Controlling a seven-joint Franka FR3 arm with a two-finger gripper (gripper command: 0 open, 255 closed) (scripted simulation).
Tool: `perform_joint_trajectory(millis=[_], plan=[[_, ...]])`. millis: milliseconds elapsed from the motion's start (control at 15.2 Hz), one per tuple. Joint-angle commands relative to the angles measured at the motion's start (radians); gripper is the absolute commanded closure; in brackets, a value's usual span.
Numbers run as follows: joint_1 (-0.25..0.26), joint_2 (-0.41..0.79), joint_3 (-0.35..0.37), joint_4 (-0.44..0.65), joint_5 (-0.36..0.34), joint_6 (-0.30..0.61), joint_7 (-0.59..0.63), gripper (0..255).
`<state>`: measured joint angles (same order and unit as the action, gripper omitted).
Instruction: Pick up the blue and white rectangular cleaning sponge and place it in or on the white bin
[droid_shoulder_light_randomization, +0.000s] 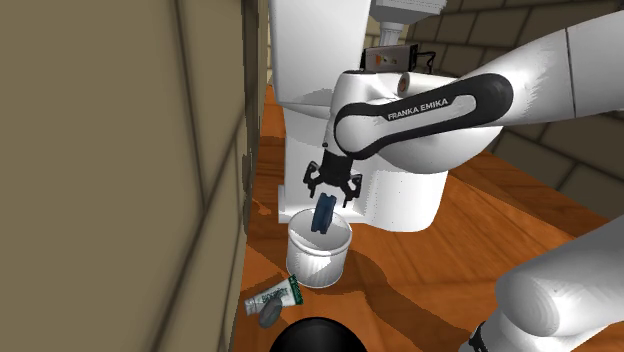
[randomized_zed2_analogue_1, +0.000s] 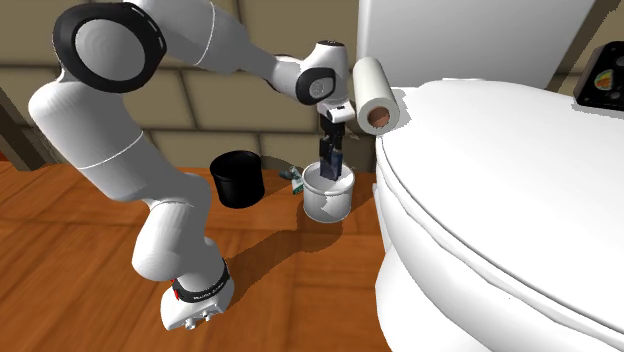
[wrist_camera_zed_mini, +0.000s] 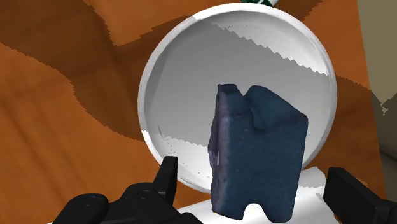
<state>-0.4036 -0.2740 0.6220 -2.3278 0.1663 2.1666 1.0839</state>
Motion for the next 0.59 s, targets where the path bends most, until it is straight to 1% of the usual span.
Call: perform_joint_trajectory(millis=[0, 66, 528], plan=[[0.002, -0.026, -0.014, 0.036, 0.008, -0.061, -0.011, 0], [0.003, -0.038, -0.020, 0.053, 0.012, -0.089, -0.015, 0], [0.003, -0.038, -0.020, 0.053, 0.011, -0.089, -0.015, 0]])
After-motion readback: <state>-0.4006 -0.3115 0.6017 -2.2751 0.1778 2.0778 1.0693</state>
